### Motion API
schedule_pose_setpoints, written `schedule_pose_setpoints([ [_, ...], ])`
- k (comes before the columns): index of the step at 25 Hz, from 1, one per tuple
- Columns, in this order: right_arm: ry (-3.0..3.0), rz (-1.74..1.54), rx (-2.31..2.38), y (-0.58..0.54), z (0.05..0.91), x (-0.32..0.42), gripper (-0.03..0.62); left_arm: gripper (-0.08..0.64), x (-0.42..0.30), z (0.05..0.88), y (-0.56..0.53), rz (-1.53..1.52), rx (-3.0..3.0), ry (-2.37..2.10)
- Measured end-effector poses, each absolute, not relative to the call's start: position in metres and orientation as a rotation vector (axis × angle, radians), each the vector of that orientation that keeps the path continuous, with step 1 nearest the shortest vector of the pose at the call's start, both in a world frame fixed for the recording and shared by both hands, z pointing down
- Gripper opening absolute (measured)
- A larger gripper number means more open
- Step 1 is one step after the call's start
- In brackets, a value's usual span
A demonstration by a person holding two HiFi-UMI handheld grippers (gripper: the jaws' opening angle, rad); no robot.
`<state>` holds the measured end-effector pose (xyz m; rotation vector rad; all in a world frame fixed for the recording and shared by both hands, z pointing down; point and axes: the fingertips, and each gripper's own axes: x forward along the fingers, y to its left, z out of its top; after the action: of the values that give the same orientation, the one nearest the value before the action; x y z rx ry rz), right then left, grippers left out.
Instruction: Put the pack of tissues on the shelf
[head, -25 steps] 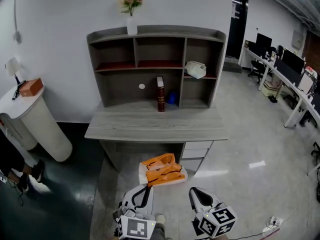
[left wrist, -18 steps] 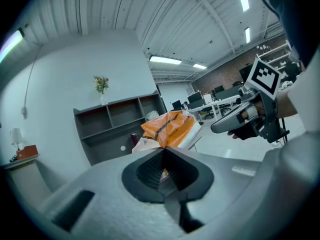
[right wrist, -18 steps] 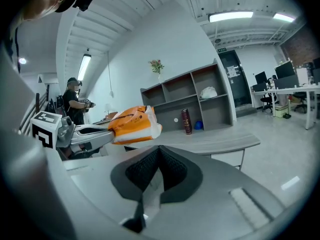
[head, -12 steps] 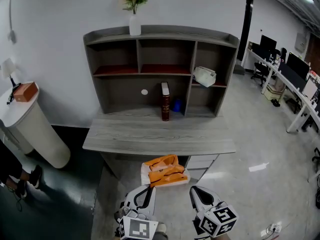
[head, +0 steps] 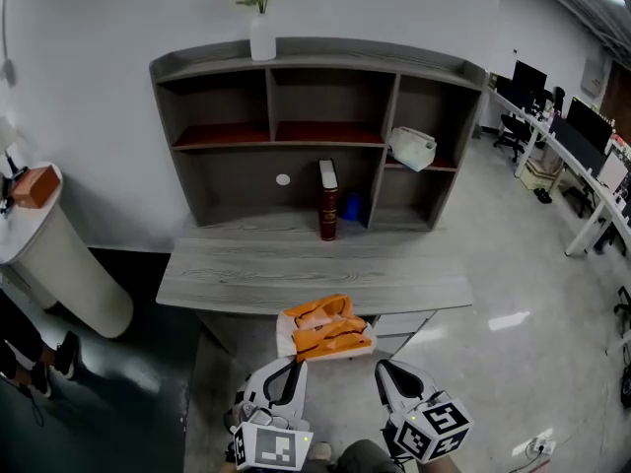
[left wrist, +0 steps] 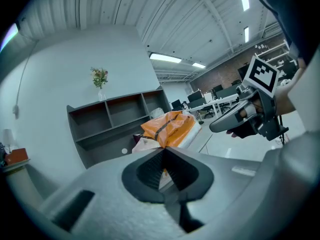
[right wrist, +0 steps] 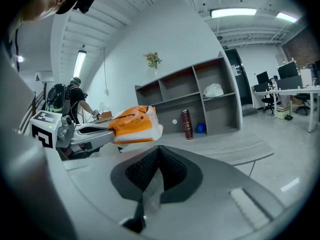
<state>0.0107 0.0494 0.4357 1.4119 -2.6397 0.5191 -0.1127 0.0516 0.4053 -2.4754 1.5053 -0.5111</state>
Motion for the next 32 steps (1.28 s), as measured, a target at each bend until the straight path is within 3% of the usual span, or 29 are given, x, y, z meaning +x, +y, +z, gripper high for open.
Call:
schedule_pose_setpoints([
  [32, -2.781, 0.439, 1.241, -0.142, 0.407, 0.077, 0.0, 0.002, -0.044, 0.373, -0.126, -0.498, -2.323, 1.629],
])
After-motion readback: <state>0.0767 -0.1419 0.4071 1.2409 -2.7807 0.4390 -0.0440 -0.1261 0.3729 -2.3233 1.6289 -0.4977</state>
